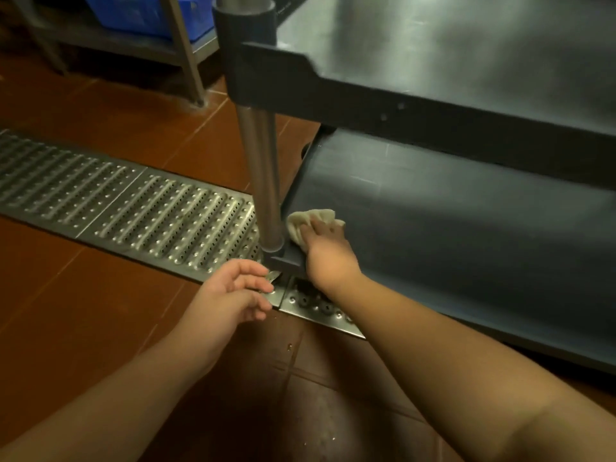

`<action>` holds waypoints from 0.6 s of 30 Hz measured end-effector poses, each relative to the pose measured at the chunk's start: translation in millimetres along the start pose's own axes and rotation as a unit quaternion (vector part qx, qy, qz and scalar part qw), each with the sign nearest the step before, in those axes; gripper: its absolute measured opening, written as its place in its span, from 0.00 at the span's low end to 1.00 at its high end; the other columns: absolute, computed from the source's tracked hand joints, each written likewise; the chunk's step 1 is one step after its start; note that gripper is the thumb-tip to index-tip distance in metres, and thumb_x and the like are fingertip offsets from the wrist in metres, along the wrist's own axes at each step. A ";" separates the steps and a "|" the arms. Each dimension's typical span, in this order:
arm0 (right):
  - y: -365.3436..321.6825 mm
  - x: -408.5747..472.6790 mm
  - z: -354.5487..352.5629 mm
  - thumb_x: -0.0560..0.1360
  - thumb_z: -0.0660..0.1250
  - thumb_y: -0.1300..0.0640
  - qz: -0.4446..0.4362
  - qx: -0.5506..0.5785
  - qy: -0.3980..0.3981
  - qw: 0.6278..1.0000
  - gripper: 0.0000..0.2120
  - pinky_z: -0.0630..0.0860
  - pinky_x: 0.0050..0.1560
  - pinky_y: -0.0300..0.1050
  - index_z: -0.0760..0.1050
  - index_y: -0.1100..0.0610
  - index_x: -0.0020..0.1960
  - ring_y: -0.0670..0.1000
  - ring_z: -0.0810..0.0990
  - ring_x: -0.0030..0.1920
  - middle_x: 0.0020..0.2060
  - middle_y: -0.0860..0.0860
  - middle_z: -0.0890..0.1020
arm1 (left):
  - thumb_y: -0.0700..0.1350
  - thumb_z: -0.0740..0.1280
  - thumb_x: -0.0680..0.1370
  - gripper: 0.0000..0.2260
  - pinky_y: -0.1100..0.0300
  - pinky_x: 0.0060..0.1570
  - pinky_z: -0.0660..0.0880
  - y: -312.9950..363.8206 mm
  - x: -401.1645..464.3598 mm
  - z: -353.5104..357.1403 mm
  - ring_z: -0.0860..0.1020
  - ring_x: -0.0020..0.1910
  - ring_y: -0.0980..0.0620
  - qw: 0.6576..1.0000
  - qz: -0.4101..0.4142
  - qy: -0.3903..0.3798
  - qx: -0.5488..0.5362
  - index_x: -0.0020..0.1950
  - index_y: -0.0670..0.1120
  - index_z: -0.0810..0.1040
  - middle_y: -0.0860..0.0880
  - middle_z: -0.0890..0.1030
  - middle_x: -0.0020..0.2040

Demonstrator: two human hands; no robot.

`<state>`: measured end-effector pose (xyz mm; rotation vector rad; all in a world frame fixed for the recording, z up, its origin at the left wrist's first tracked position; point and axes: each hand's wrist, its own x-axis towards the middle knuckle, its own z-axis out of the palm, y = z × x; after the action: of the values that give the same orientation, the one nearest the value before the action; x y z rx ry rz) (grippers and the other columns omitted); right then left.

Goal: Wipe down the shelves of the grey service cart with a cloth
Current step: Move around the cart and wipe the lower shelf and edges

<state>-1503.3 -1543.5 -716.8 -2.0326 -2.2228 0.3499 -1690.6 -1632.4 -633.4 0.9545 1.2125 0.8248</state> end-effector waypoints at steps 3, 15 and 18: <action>28.4 -22.4 -7.5 0.76 0.63 0.60 0.000 -0.021 -0.003 1.000 0.29 0.72 0.63 0.56 0.60 0.50 0.75 0.63 0.62 0.70 0.76 0.52 0.58 | 0.23 0.56 0.73 0.16 0.54 0.38 0.74 3.3 3.9 35.7 0.77 0.35 0.47 0.999 -0.002 -0.032 0.003 0.54 0.38 0.74 0.41 0.78 0.42; 206.2 -142.2 -55.2 0.78 0.60 0.61 0.076 -0.048 -0.049 0.995 0.31 0.66 0.71 0.55 0.55 0.51 0.79 0.63 0.59 0.74 0.80 0.53 0.54 | 0.23 0.54 0.72 0.18 0.56 0.35 0.74 -3.5 22.7 205.1 0.78 0.30 0.50 0.994 0.009 -0.104 0.034 0.50 0.41 0.75 0.43 0.79 0.40; 258.1 -175.8 -70.2 0.79 0.59 0.62 0.117 -0.060 -0.055 0.990 0.32 0.64 0.73 0.55 0.53 0.51 0.79 0.62 0.57 0.75 0.80 0.51 0.51 | 0.22 0.55 0.71 0.18 0.59 0.32 0.74 -10.6 23.4 243.5 0.77 0.29 0.51 0.992 0.000 -0.119 0.034 0.49 0.41 0.75 0.44 0.79 0.39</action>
<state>-1219.9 -1691.2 -698.2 -2.4029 -2.1140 0.3644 -1446.6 -1652.3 -631.6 1.0761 1.0395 0.6527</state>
